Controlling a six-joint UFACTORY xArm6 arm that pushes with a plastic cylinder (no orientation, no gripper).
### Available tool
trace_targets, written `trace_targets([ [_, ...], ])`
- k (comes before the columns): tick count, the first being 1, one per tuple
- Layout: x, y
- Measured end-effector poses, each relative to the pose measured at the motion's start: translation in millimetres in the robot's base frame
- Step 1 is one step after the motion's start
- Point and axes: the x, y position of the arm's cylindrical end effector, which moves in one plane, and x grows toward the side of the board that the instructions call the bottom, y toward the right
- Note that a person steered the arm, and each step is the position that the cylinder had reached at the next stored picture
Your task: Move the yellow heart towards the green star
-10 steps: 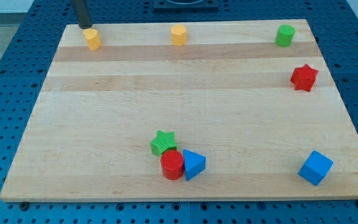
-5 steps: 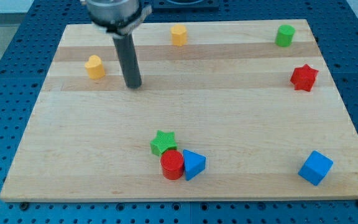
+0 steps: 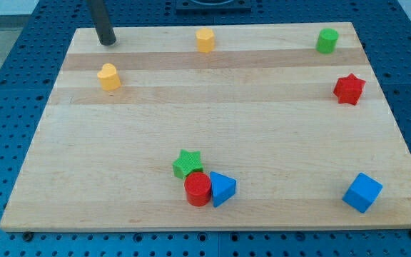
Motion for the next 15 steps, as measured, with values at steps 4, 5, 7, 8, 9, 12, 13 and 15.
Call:
trace_targets([
  [4,163,27],
  [5,216,74],
  [7,228,53],
  [8,181,30],
  [9,110,14],
  [12,68,23],
  [13,130,56],
  [15,277,158],
])
